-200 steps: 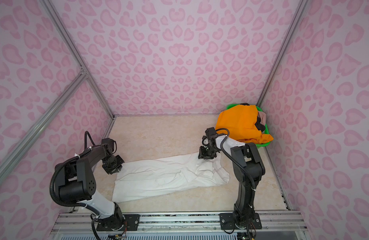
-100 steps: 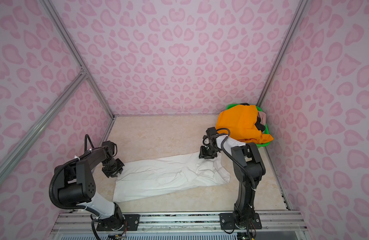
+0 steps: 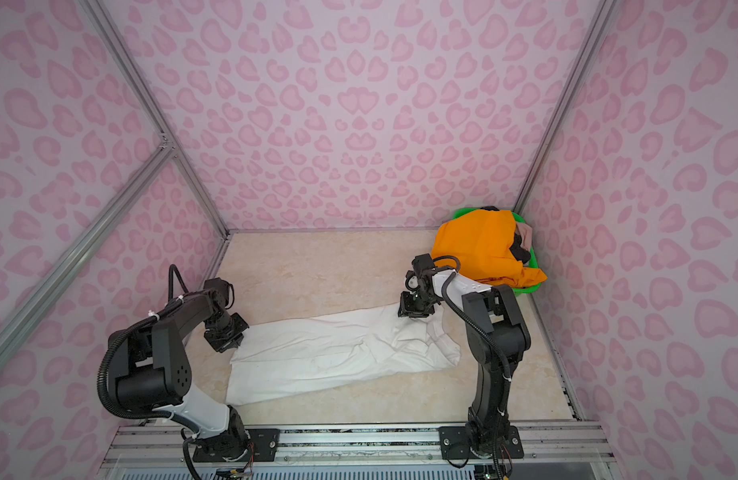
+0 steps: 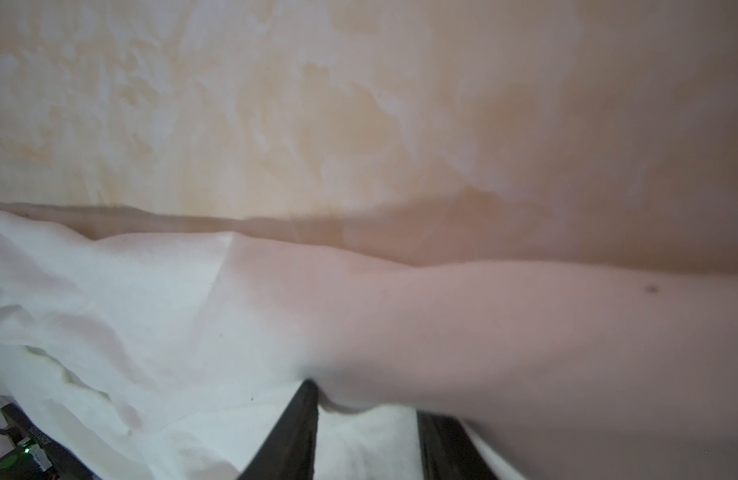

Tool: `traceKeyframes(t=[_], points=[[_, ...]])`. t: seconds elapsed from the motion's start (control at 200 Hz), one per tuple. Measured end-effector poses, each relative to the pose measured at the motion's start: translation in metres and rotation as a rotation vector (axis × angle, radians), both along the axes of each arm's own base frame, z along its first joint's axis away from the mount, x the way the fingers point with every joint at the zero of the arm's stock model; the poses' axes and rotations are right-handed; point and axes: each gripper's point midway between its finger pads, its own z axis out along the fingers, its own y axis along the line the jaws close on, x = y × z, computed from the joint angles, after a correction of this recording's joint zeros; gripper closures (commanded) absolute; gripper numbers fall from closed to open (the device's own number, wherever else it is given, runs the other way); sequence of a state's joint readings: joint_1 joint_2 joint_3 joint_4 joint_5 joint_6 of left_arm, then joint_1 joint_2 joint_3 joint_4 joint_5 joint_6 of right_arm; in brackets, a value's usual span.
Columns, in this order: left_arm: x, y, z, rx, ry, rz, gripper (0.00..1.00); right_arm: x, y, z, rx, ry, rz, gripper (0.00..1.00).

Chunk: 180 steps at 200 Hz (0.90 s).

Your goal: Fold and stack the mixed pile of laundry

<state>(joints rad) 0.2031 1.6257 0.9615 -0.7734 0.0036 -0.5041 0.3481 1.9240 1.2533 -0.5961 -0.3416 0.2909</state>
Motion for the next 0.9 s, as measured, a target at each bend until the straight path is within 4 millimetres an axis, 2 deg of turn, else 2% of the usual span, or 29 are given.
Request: traceKeyframes(t=[0.285,0.35,0.43,0.52,0.615,0.735,0.9], points=[[0.004,0.003,0.006,0.011,0.003,-0.007,0.89,0.0,0.0,0.0,0.0,0.0,0.0,0.59],[0.004,0.003,0.005,0.012,0.007,-0.007,0.85,0.0,0.0,0.0,-0.002,-0.001,0.0,0.59],[0.004,0.003,0.002,0.011,0.017,-0.01,0.68,0.001,-0.001,0.0,-0.005,-0.003,-0.001,0.58],[0.002,0.005,-0.002,0.019,0.035,-0.009,0.56,0.001,-0.001,0.001,-0.008,-0.006,-0.002,0.59],[-0.001,0.008,-0.003,0.039,0.05,-0.006,0.53,0.004,-0.005,0.006,-0.028,-0.028,-0.008,0.58],[-0.002,0.012,0.0,0.062,0.06,-0.004,0.53,0.006,-0.009,0.021,-0.057,-0.078,0.0,0.59],[0.012,0.013,0.026,0.079,-0.019,-0.008,0.5,0.003,-0.013,0.042,-0.131,-0.147,0.02,0.59]])
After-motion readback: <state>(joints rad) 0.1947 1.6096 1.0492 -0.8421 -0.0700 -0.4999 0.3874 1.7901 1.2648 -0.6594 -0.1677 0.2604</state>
